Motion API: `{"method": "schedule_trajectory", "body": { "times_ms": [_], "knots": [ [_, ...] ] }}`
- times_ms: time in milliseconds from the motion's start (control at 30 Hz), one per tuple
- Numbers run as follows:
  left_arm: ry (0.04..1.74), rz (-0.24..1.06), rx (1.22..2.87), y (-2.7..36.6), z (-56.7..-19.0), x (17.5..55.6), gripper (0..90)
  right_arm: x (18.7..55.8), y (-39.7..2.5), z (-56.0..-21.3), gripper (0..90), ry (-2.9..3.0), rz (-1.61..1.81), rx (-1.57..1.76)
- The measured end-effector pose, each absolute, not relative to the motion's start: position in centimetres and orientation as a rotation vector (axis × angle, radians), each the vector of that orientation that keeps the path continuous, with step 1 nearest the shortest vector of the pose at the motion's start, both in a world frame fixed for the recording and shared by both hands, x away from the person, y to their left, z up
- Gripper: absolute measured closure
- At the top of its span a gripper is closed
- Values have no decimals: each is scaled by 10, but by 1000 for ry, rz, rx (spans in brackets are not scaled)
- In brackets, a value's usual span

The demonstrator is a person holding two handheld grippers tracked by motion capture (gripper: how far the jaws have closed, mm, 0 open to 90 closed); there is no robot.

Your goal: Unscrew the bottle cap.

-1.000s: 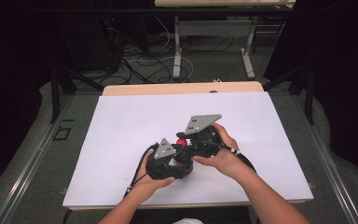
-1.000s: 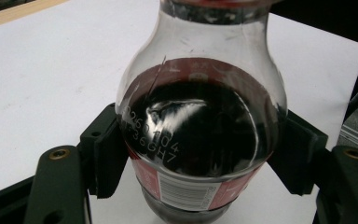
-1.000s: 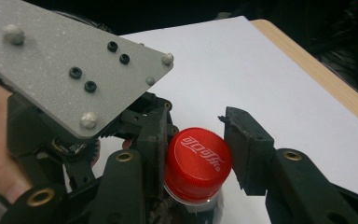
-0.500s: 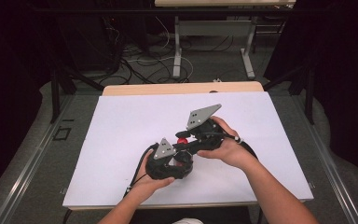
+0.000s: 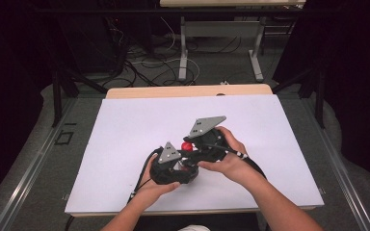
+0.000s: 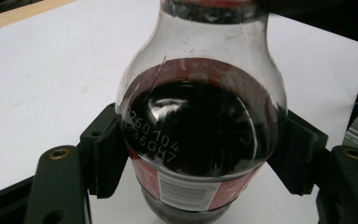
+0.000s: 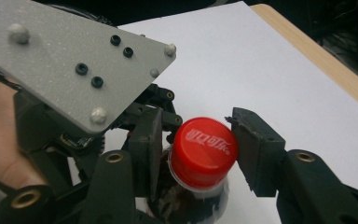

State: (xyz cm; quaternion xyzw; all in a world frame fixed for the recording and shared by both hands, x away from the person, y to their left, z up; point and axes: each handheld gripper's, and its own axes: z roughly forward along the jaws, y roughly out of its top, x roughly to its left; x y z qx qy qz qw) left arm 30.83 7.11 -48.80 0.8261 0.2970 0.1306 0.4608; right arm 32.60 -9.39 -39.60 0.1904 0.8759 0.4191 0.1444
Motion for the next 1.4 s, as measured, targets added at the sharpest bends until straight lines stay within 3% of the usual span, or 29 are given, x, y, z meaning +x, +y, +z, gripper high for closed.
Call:
{"method": "schedule_trajectory", "body": {
  "times_ms": [67, 800, 833, 867, 1400],
  "knots": [
    [719, 318, 2046, 71, -488, 308, 303, 328, -92, -397, 598, 2523, 1212, 552],
    [716, 317, 2042, 71, -486, 307, 302, 344, -101, -393, 608, 2638, 1285, 397],
    [718, 323, 2030, 71, -488, 307, 303, 343, -100, -393, 590, 2639, 1277, 412],
    [721, 322, 2031, 71, -488, 308, 303, 342, -100, -395, 478, 2637, 1306, 477],
    [743, 331, 2028, 72, -488, 308, 302, 319, -95, -396, 549, 2465, 1230, 642]
  ]
}}
